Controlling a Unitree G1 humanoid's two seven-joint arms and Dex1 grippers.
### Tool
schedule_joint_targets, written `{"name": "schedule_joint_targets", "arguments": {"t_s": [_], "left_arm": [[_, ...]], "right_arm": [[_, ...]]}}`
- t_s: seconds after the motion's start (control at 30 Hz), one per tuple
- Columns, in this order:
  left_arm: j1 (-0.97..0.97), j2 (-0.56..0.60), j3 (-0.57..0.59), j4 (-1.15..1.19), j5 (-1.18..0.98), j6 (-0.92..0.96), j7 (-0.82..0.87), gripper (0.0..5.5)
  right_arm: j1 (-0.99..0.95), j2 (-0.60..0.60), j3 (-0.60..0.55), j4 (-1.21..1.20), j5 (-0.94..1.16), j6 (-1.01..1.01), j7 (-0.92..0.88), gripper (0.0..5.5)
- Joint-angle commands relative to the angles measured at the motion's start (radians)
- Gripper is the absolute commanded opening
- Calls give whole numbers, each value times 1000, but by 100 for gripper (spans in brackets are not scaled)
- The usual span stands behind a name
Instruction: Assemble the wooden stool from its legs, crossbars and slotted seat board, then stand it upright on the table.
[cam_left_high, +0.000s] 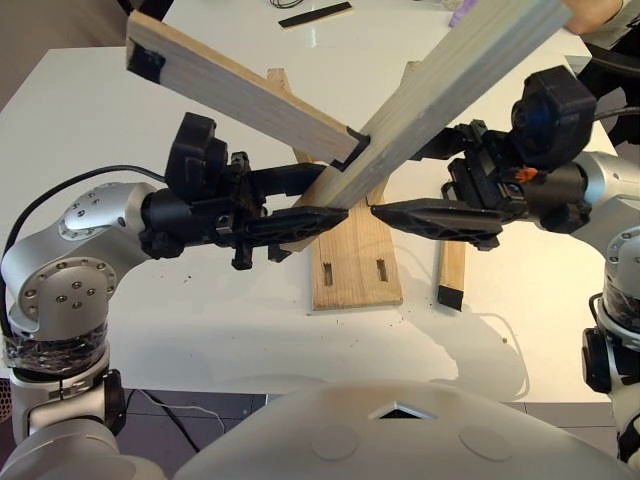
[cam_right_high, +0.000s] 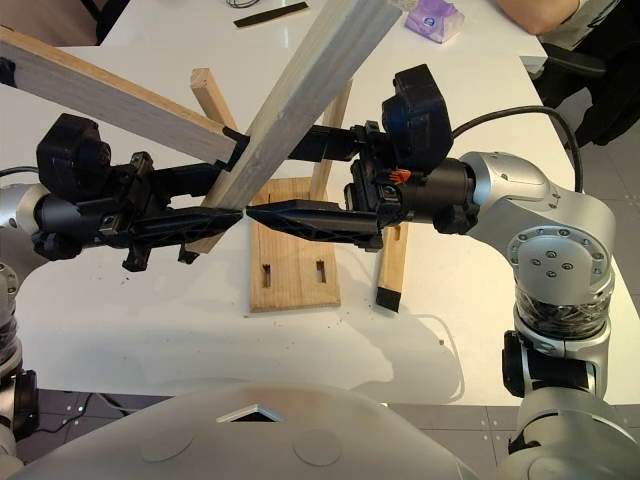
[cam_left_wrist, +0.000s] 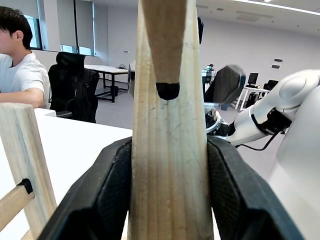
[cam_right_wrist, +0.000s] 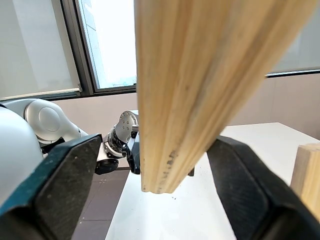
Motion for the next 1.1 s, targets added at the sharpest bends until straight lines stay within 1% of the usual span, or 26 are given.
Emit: {"name": "schedule_joint_targets", "arguments": {"t_s": [0.03, 0.07, 0.27, 0.3, 0.5, 0.53, 0.7, 0.8, 0.87, 0.97, 1.03, 1.1], "left_arm": [[16, 17, -19, -16, 42, -7, -16, 202], [12, 14, -21, -16, 43, -7, -12, 202], [-34, -7, -25, -13, 30, -6, 21, 202], [-39, -8, -30, -15, 32, -6, 21, 202], [-47, -3, -39, -4, 38, 12, 40, 202], [-55, -7, -43, 13, 42, 23, 61, 231], [-67, -18, -68, 29, 88, 16, 71, 310], [-53, -25, -88, 28, 140, -7, 72, 359], [-17, -17, -92, 36, 182, -27, 49, 376], [51, -2, -81, 87, 263, -71, 22, 377], [108, 12, -59, 146, 327, -110, -2, 377], [149, 16, -38, 189, 367, -140, -21, 377]], "right_arm": [[-35, -6, 5, 8, -21, 7, 11, 335], [-38, -7, 10, 10, -33, 6, 15, 324], [-12, 1, 67, -3, -142, -10, 39, 218], [-8, 3, 73, -6, -154, -12, 44, 213], [6, -2, 67, -10, -176, -26, 54, 212], [7, -2, 63, -8, -178, -28, 54, 212], [-6, 19, 45, 7, -184, -45, 43, 203], [-44, 9, 0, 55, -183, -49, 44, 203], [-62, -20, -36, 84, -183, -48, 61, 203], [-54, -80, -91, 109, -195, -42, 104, 203], [-19, -134, -122, 125, -217, -40, 148, 203], [41, -192, -128, 136, -272, -53, 211, 203]]}}
